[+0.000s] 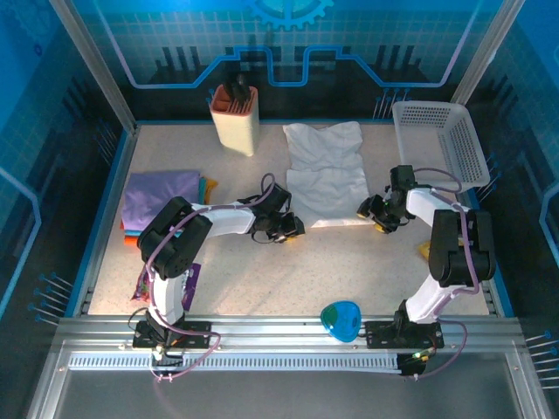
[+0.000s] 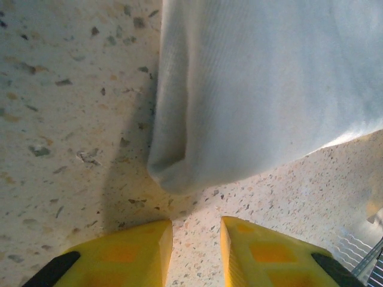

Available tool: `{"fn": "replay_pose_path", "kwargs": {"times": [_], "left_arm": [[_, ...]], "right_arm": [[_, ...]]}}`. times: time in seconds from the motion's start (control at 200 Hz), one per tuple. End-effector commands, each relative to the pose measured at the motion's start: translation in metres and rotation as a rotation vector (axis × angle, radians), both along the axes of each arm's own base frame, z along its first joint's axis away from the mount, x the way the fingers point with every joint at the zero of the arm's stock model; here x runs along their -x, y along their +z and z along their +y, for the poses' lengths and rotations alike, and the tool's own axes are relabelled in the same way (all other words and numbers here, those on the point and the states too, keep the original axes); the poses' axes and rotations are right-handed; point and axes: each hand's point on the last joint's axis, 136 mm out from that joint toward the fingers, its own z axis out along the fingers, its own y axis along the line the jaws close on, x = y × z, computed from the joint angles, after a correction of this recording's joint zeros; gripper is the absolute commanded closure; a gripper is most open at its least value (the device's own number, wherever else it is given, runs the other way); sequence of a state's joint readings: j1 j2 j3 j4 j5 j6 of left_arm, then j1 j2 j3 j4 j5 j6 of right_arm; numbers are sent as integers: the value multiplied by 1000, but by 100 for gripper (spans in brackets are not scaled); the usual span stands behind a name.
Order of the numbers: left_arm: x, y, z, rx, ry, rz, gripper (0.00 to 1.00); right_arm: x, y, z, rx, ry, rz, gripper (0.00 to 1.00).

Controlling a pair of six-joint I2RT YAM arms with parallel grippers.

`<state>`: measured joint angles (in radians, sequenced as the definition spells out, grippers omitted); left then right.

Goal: Fold and stack the t-shirts

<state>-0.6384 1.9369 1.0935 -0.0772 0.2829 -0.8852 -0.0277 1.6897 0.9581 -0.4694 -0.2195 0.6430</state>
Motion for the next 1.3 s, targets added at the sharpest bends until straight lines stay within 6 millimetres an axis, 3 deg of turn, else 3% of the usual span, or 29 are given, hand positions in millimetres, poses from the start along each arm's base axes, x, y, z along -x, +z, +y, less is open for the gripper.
{"fn": "replay_pose_path", "kwargs": {"times": [0.0,0.2,0.32,0.495,0.635,0.81,1.006,1.296], "left_arm": [[-34,-8,-4,-5,44,-102,70],[-43,-4,-6,2,44,-129,62],[-45,-2,-5,5,49,-136,62],[-46,8,-3,10,57,-166,58],[-42,13,2,-14,58,-164,56],[-40,16,15,-79,79,-177,56],[-47,14,12,-86,80,-180,63],[-57,10,12,-112,81,-189,65]], "right_arm": [[-4,-6,1,-35,-6,-13,44],[-8,-10,5,-59,0,-19,57],[-7,-12,3,-51,-2,-15,71],[-5,-14,2,-44,2,-4,76],[-5,-15,0,-43,-2,-1,92],[-5,-14,0,-51,-6,-3,96],[-6,-13,3,-68,5,-8,97],[-5,-12,2,-72,8,-8,98]]}}
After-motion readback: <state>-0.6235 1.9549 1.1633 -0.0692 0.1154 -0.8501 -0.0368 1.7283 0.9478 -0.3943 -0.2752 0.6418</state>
